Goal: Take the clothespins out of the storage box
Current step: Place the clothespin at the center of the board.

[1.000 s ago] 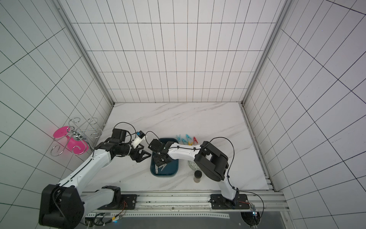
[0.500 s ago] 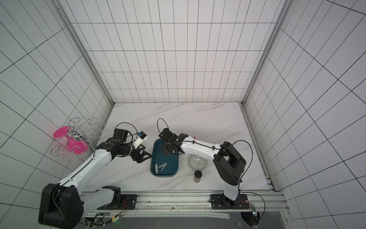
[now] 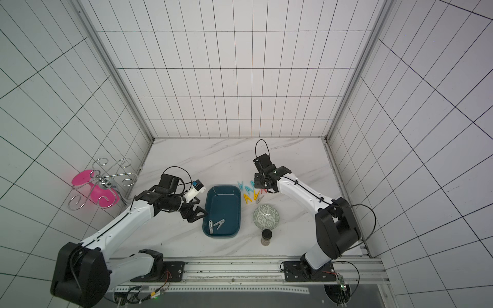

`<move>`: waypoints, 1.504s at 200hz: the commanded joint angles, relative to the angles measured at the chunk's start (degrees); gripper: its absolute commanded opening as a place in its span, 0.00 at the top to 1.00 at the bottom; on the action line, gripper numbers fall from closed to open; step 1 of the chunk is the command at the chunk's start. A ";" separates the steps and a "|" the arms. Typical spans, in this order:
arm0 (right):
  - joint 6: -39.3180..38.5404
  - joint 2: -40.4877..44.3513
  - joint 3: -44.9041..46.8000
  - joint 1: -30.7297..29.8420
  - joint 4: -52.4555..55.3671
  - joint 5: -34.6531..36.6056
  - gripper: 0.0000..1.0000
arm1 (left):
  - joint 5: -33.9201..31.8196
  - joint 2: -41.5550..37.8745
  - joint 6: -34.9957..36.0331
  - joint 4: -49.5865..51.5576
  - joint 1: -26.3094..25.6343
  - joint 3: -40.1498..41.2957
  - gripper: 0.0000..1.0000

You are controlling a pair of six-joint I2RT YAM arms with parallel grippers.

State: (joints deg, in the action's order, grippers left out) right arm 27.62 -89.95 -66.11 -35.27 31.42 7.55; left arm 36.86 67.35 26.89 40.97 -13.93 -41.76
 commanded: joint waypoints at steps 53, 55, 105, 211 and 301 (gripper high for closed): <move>-0.80 -5.38 6.54 11.42 0.25 -4.95 0.96 | 0.09 -1.43 1.91 0.97 -0.22 0.10 0.06; -0.81 -5.51 6.54 11.51 0.18 -4.95 0.96 | 0.06 -1.43 1.86 1.00 -0.22 0.10 0.06; -0.90 -7.90 6.88 11.98 -0.48 -5.09 0.92 | -0.04 -1.43 1.90 1.00 -0.22 0.10 0.06; -5.81 1.77 3.54 4.04 1.98 -8.43 0.74 | -0.83 -1.45 1.36 0.63 0.48 0.27 0.06; -14.86 -0.21 -5.48 -11.63 4.26 -26.97 0.74 | -0.04 -1.96 1.25 0.76 3.36 0.19 0.06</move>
State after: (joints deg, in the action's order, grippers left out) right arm 15.62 -87.74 -68.27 -43.59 33.61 -12.93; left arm 36.05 66.54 27.90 42.22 -11.57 -41.76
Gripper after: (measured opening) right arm 0.262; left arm 0.939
